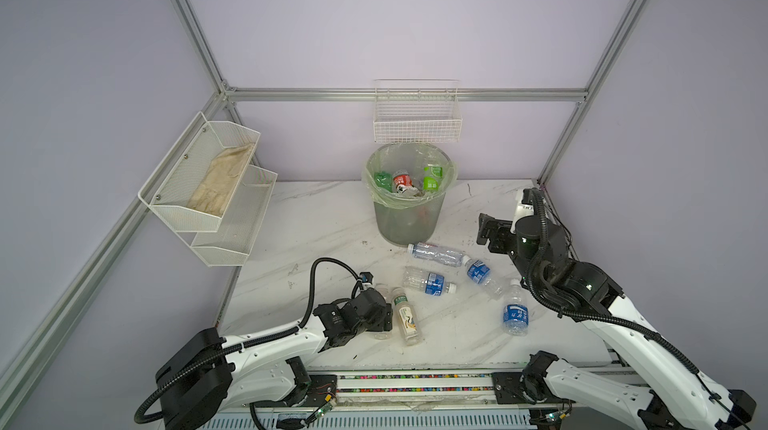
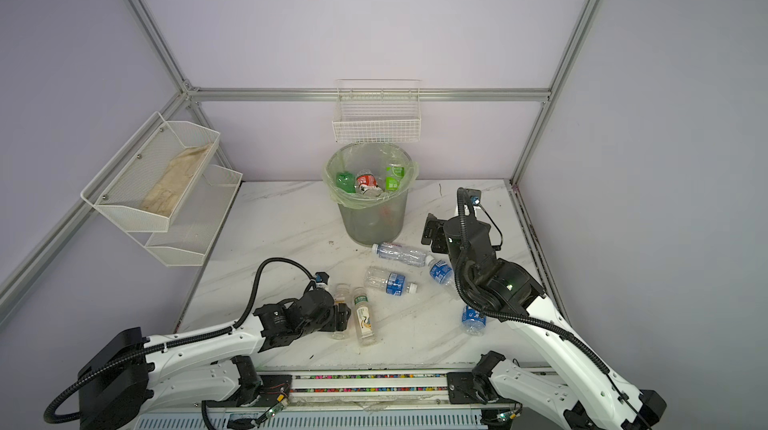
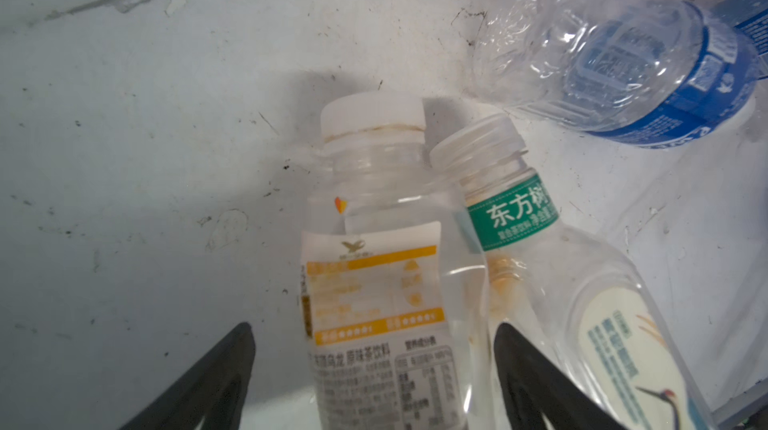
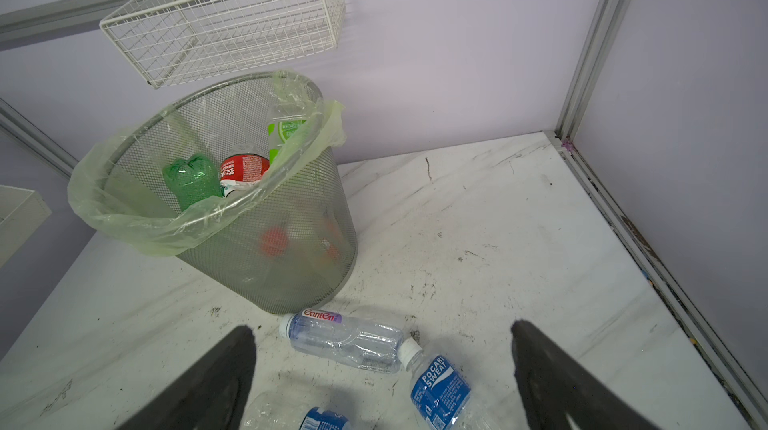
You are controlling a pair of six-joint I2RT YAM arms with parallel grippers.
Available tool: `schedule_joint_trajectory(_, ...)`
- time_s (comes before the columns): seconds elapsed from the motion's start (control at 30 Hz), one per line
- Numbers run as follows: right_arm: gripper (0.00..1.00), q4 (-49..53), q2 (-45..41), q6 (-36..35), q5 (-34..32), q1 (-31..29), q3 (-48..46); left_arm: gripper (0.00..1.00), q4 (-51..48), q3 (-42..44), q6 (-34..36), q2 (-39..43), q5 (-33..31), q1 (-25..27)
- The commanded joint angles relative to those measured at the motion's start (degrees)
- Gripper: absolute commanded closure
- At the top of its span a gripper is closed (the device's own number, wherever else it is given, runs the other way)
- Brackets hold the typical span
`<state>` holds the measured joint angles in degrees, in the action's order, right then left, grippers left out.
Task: Throw the plastic bottles in the bin
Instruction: 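Close the left gripper on the yellow-label tea bottle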
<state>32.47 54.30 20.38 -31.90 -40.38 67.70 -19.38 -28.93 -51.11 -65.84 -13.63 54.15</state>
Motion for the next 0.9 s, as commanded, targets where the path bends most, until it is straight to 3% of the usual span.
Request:
schedule_joint_trajectory(0.0, 0.03, 1.24, -1.19, 1.01, -0.27, 0.39, -0.81, 0.14, -0.98, -2.8, -1.62, -0.78, -1.83, 0.34)
schedule_joint_trajectory(0.47, 0.03, 1.28, -0.84, 1.32, -0.22, 0.39, -0.89, 0.22, -1.12, -4.03, -1.8, -4.27, -1.71, 0.58)
schedule_joint_trajectory(0.73, 0.03, 1.28, -1.27, 1.37, -0.18, 0.41, -1.01, 0.49, -2.21, -4.2, -1.54, -2.52, -2.75, 0.61)
schedule_joint_trajectory(0.87, 0.03, 1.28, -1.47, 1.35, -0.11, 0.35, -1.14, 0.55, -4.02, -4.8, -1.19, -0.93, -3.85, 0.61)
